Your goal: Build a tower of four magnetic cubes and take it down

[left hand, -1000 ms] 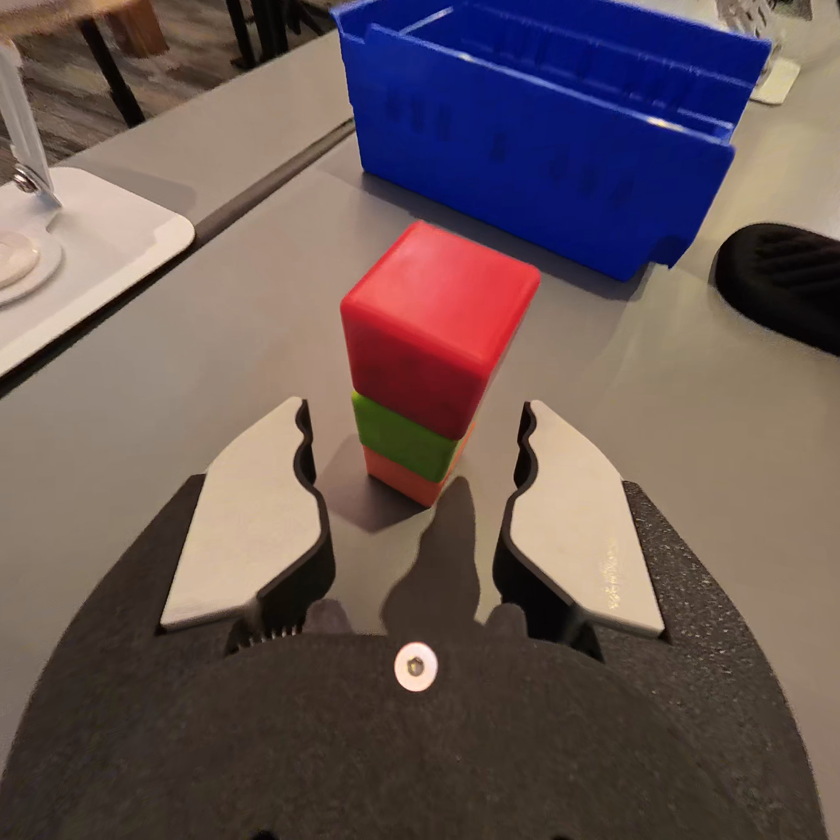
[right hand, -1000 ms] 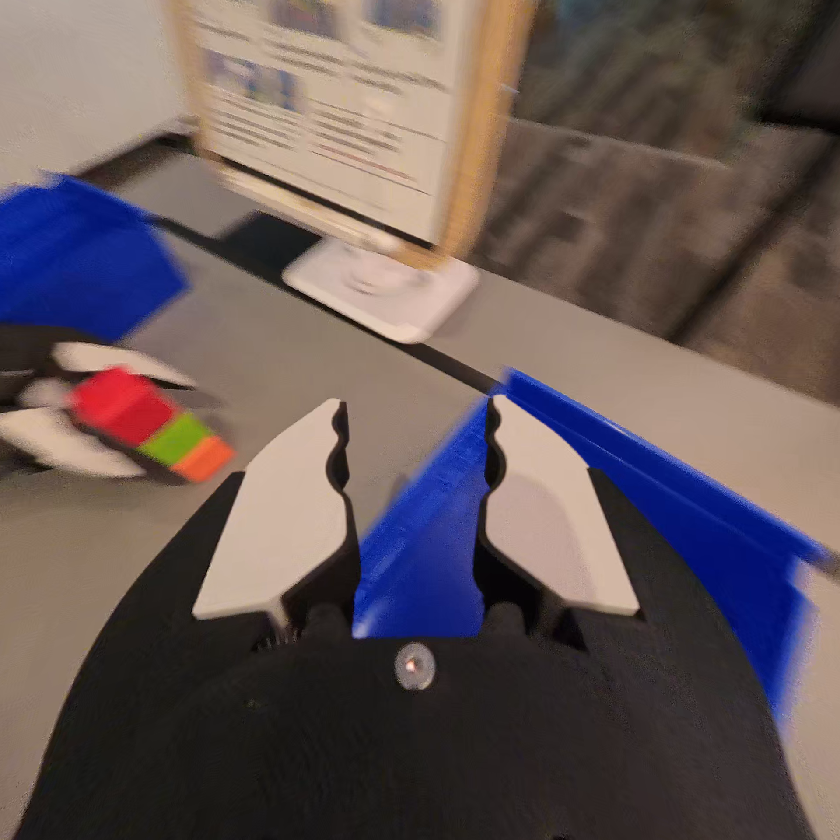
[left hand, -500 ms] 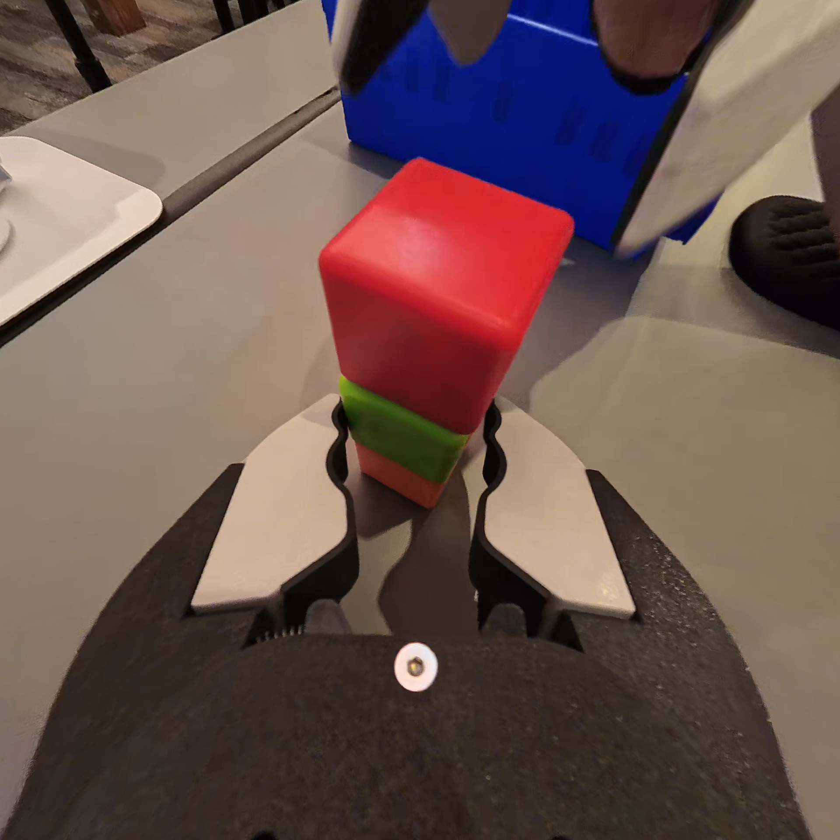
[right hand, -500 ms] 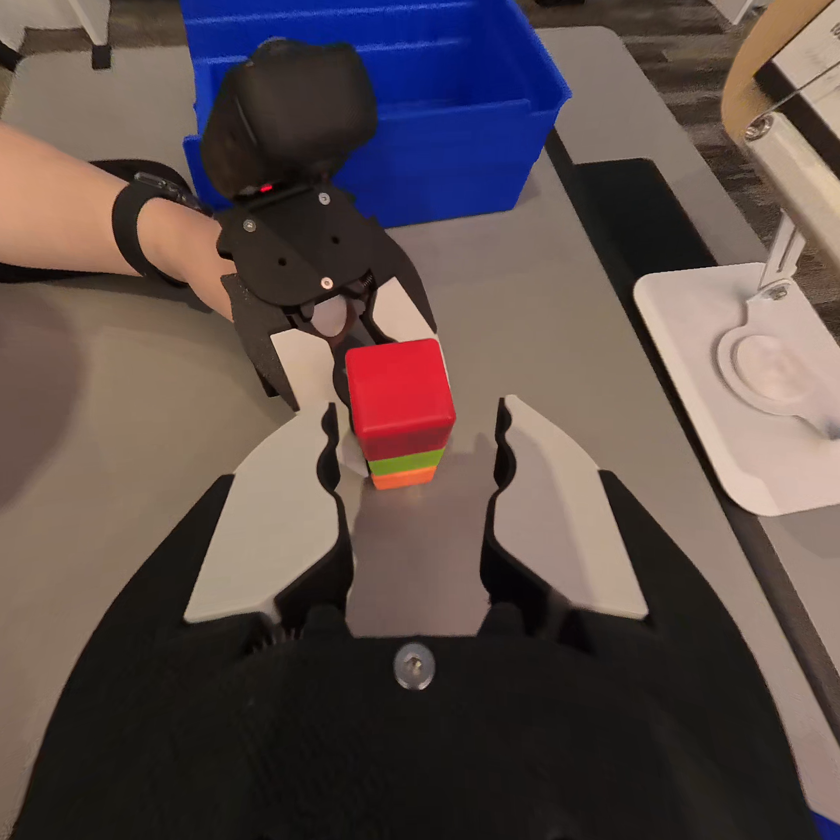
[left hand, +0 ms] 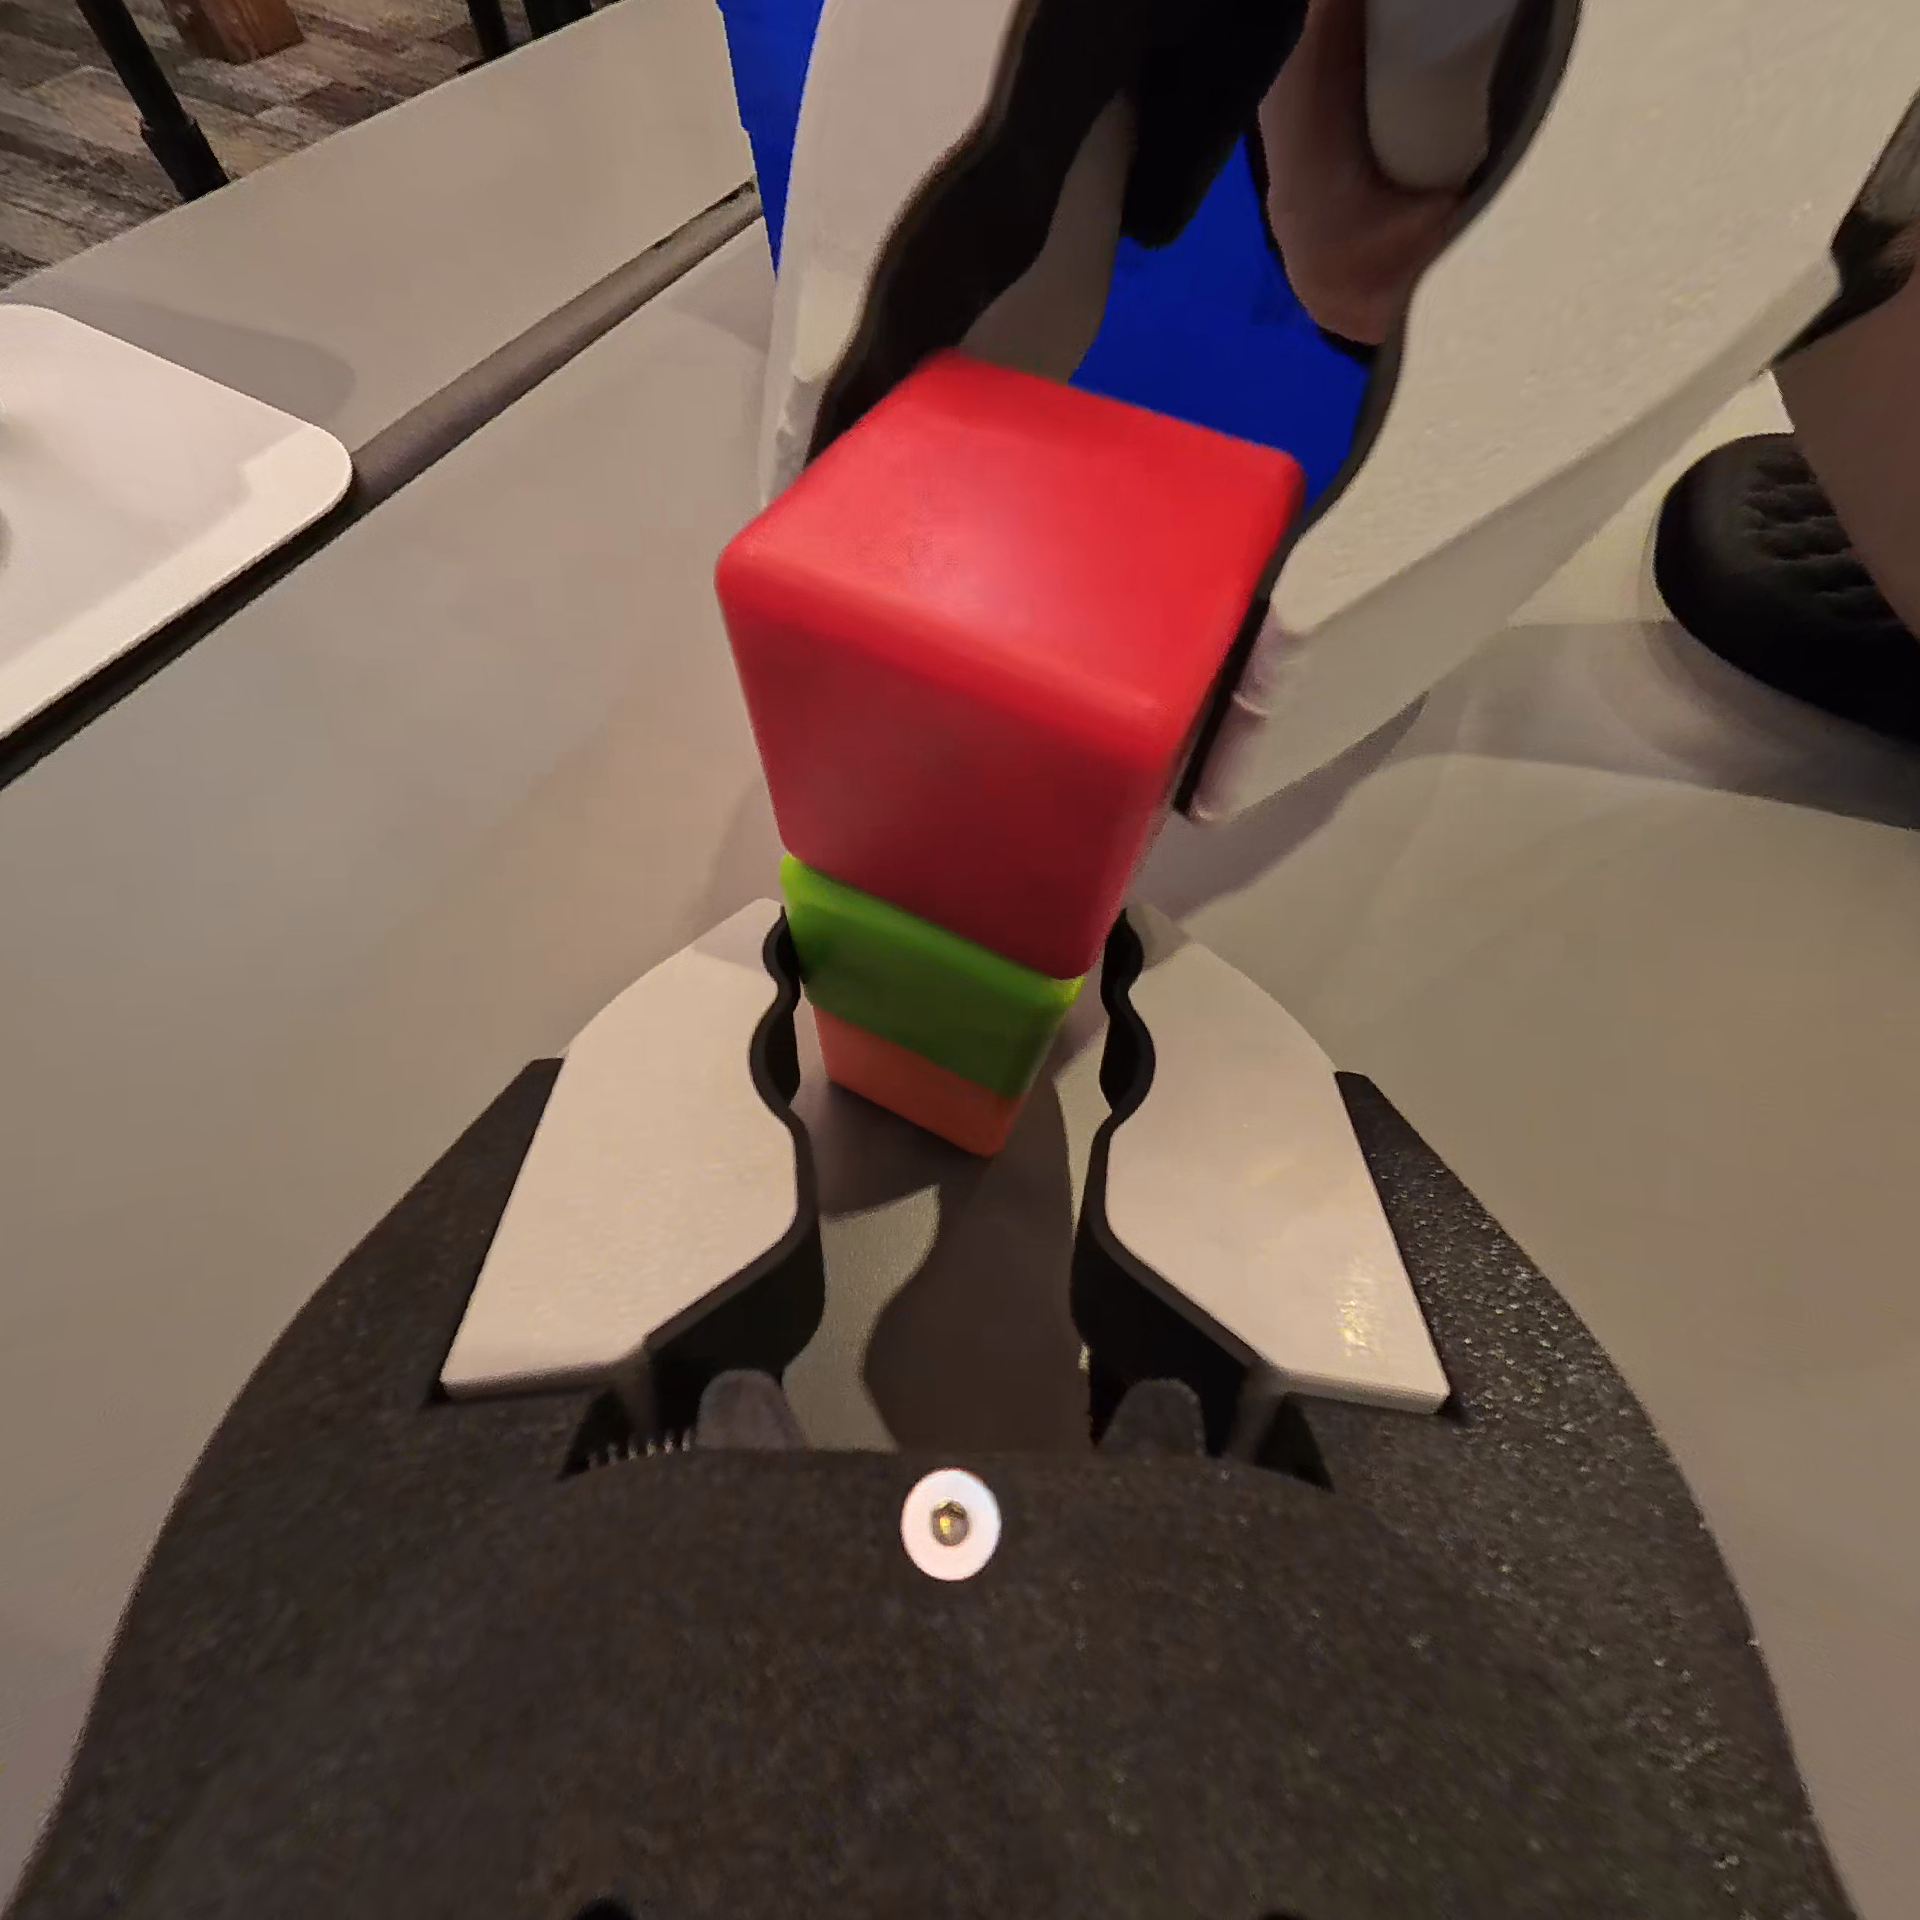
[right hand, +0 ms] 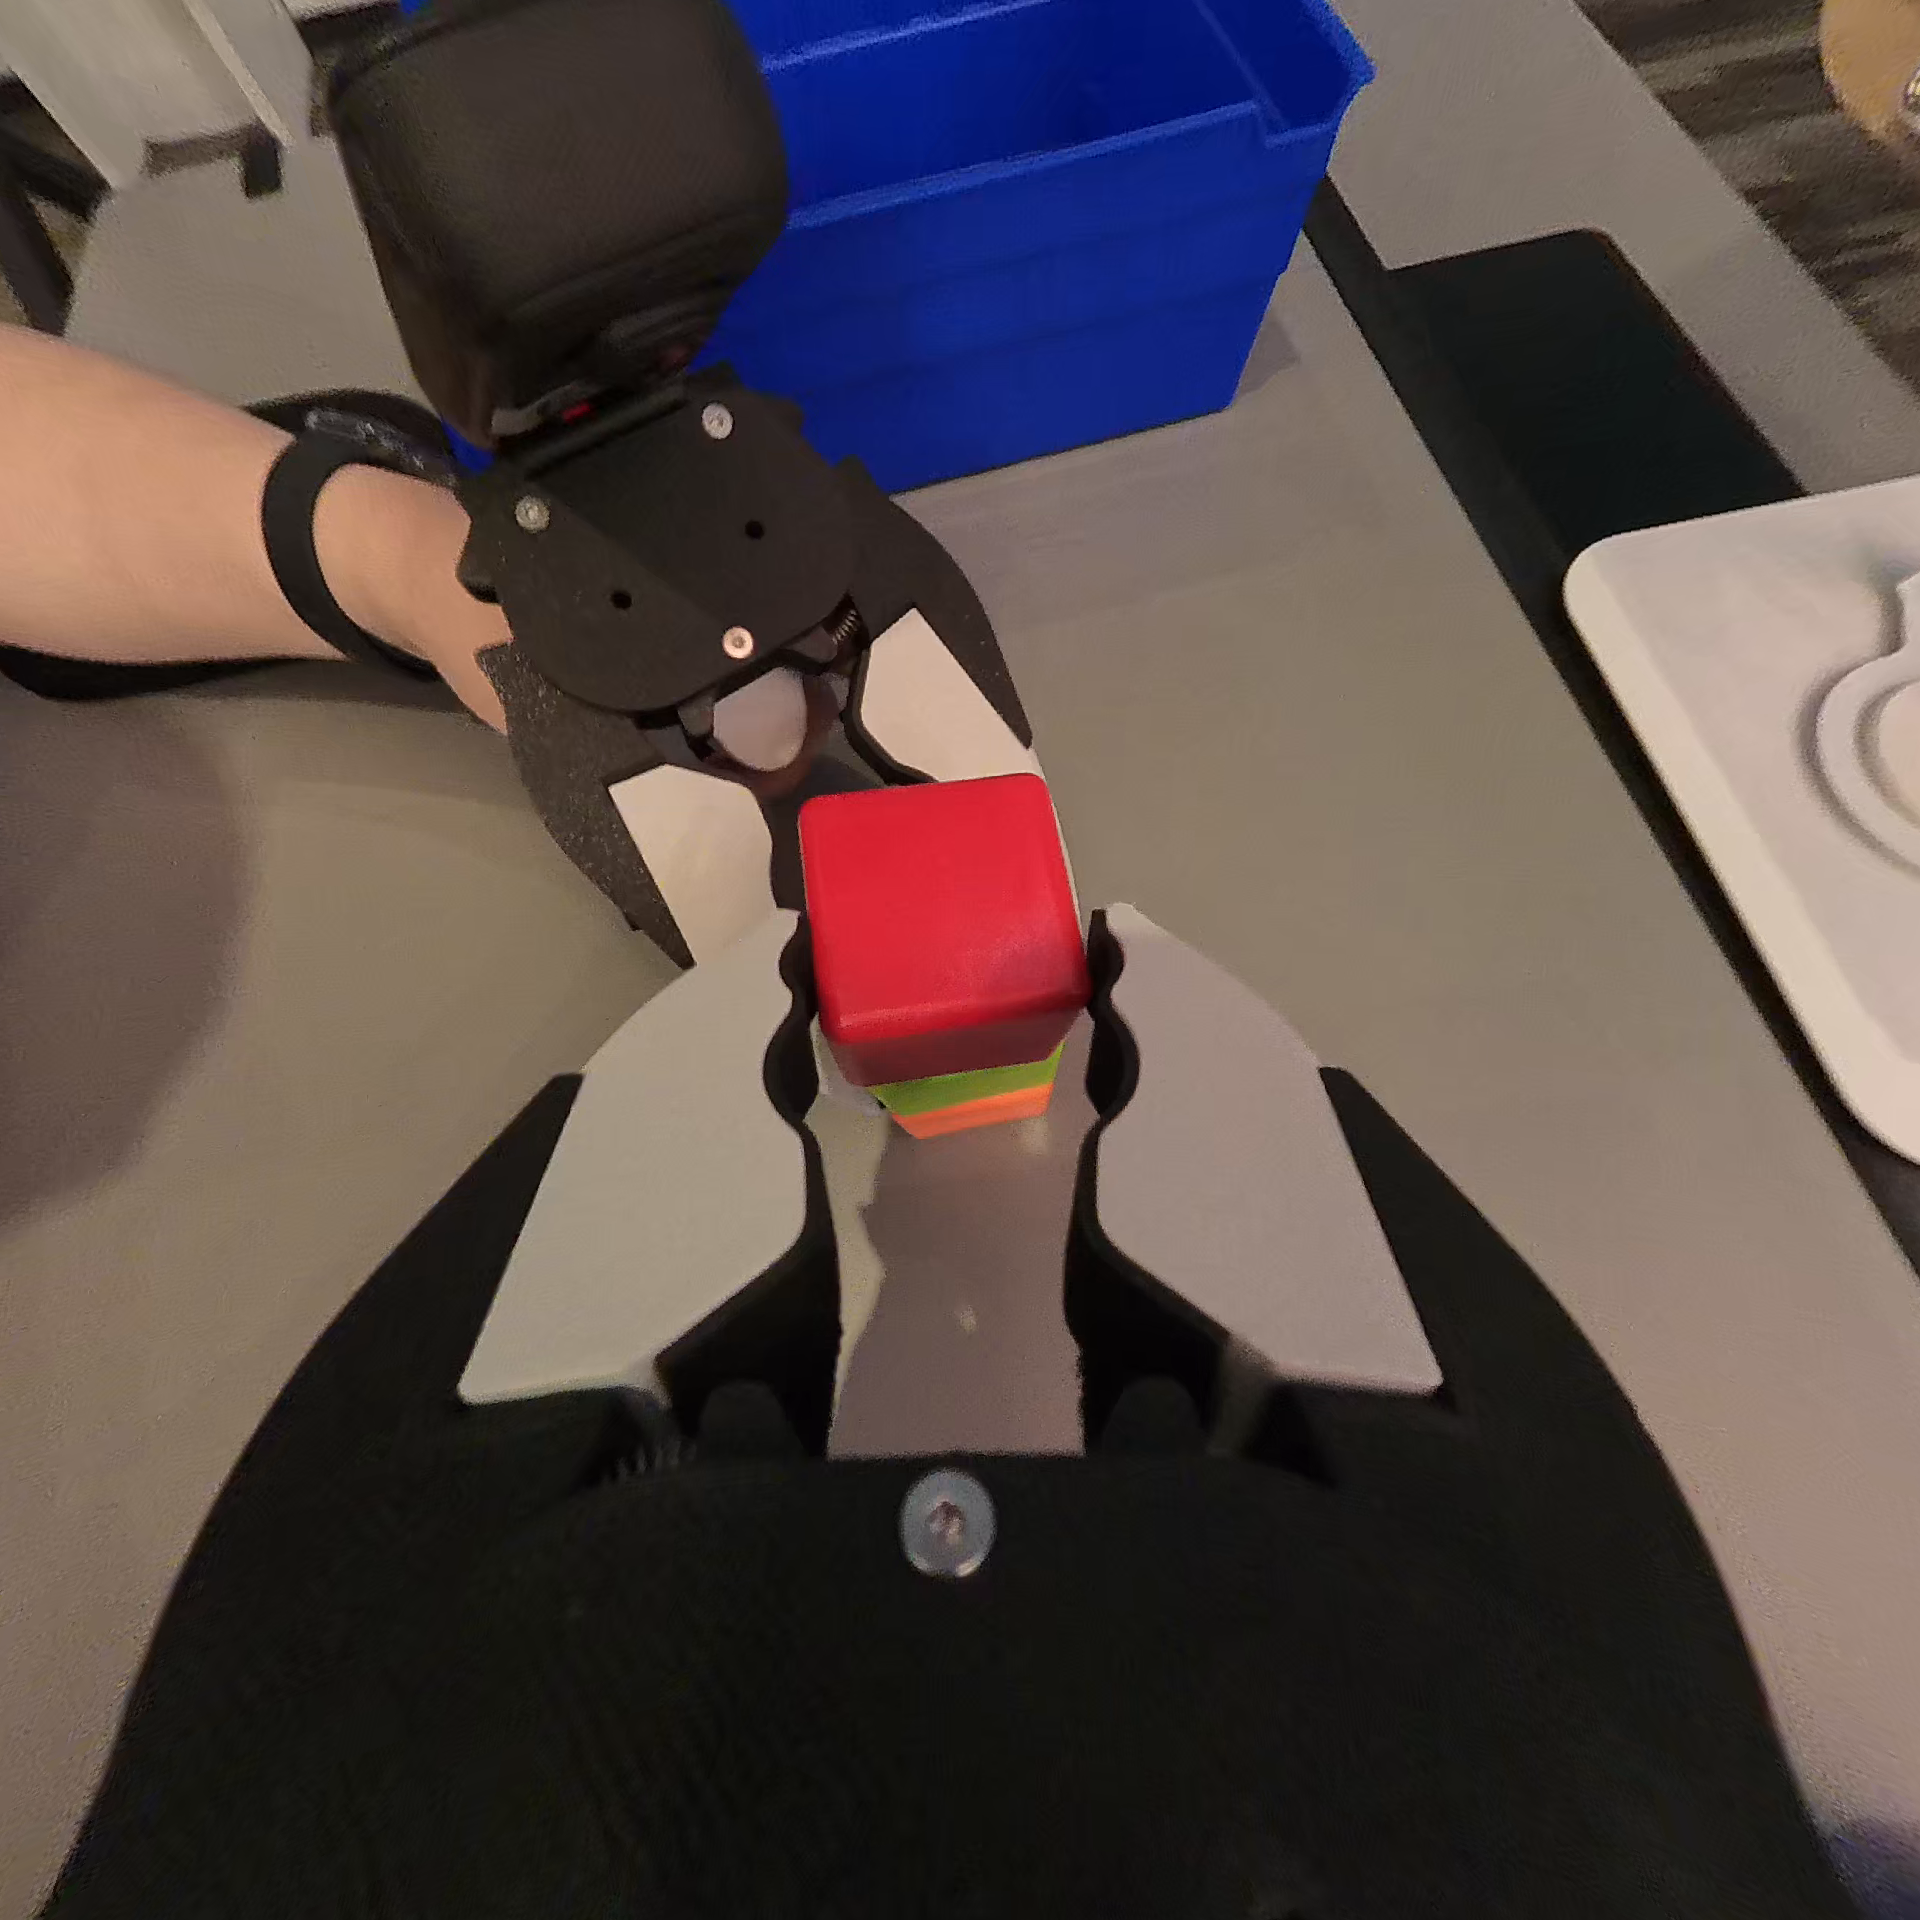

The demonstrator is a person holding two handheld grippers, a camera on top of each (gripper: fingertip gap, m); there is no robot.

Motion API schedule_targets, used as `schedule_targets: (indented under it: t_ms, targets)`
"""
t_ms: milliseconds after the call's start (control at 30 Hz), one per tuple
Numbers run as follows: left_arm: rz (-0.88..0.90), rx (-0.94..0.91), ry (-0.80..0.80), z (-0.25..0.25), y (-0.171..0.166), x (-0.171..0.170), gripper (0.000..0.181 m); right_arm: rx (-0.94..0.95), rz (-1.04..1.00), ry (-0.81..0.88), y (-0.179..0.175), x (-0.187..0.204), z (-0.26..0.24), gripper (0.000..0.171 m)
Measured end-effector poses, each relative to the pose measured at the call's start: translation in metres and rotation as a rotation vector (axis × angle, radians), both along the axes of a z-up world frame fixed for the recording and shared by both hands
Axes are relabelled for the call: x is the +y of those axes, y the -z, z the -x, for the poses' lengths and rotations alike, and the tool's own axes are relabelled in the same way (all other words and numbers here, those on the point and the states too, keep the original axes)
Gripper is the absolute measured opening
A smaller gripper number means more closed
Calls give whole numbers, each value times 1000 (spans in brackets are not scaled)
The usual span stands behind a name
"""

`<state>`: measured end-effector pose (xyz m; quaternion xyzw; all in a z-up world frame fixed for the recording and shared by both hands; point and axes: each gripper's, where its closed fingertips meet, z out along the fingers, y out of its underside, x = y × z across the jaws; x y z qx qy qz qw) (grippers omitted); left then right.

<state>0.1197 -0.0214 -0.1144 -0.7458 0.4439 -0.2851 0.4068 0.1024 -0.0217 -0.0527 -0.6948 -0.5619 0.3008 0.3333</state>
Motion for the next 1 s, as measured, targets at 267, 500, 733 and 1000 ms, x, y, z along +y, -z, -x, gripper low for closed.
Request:
schedule_targets:
  t_ms: [267, 500, 733, 1000]
  targets:
    - [5, 6, 0, 1, 1, 1, 55, 180, 70, 83, -46, 11, -21, 51]
    - [-3, 17, -3, 0, 1, 0, 54, 254, -135, 691, -103, 85, -190, 51]
    - [14, 11, -4, 0, 2, 0, 54, 47, 54, 992, 1, 130, -285, 51]
    - [28, 3, 0, 0, 3, -1, 54, -303, 160, 945, 85, 129, -279, 53]
